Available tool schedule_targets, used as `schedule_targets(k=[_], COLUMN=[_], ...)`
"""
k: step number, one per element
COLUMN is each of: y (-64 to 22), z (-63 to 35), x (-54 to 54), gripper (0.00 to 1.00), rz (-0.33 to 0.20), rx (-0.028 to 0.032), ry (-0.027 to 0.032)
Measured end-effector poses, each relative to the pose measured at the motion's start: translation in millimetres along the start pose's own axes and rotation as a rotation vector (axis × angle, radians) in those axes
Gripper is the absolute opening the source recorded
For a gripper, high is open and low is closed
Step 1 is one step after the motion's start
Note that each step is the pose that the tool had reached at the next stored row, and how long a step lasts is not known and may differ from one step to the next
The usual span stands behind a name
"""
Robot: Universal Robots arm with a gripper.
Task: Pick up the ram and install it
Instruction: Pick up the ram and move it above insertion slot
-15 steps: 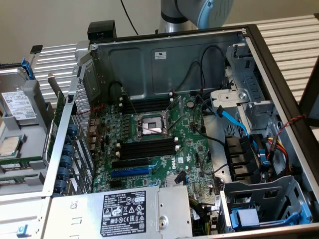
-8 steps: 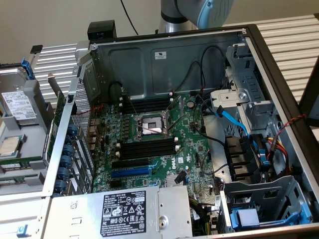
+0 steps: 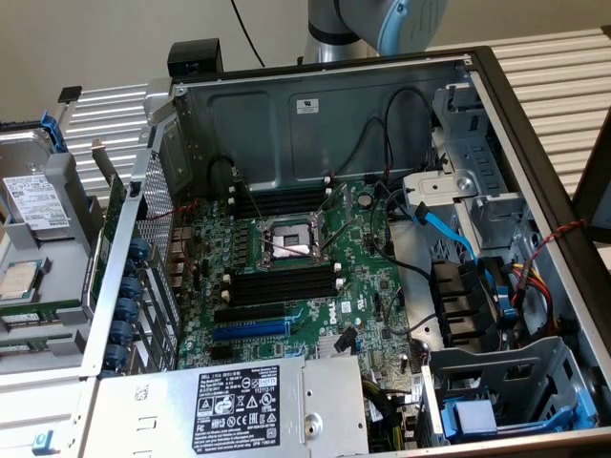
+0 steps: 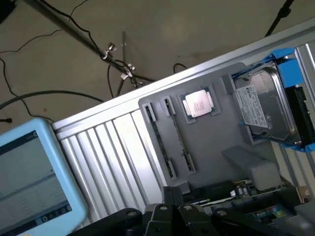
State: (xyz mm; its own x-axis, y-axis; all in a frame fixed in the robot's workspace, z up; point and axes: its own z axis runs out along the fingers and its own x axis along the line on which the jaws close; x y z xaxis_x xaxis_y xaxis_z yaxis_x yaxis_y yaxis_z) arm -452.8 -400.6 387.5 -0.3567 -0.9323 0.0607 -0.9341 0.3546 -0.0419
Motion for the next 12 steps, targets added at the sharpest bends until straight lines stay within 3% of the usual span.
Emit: schedule_targets(k=[6, 12], y=[0.0, -0.1], z=[0.2, 0.7], x=[0.0, -0.1], gripper=[0.11, 0.11], rz=[-0.021, -0.123], rx=[0.0015, 0.0076], ry=[-0.0009, -0.0051])
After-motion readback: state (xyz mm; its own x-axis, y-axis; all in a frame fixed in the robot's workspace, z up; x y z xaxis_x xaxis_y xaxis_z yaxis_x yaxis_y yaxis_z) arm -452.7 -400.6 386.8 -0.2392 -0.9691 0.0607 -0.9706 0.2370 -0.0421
